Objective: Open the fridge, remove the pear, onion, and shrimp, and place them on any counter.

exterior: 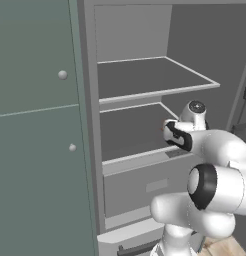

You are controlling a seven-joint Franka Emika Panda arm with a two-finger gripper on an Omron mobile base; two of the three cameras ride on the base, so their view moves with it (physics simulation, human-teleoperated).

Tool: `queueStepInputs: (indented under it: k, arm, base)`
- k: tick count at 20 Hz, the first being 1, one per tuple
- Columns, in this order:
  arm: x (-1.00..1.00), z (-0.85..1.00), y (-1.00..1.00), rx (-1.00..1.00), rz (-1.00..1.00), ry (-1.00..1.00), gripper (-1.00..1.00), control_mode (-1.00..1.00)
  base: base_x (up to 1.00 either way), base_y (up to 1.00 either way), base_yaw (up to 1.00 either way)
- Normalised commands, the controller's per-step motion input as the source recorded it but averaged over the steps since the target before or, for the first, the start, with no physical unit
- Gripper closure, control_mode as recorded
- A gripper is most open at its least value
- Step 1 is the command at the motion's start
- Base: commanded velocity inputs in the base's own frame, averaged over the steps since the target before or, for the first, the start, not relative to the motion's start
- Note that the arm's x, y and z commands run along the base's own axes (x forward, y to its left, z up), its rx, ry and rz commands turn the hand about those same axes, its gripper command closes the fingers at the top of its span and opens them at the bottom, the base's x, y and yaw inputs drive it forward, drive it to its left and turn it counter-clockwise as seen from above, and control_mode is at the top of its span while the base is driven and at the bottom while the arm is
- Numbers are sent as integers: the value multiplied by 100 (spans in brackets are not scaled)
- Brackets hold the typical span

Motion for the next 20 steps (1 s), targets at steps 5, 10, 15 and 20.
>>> queueStepInputs:
  k: [5, 10, 15, 20]
  arm:
    - [27, -12, 0, 0, 0, 2, -100, -100]
    - [31, -18, 0, 0, 0, 2, -100, -100]
    - [36, -18, 0, 0, 0, 3, -100, -100]
    - [43, -17, 0, 0, 0, 3, -100, -100]
  base:
    - [0, 0, 0]
    - [0, 0, 0]
    - [0, 0, 0]
    - [0, 0, 0]
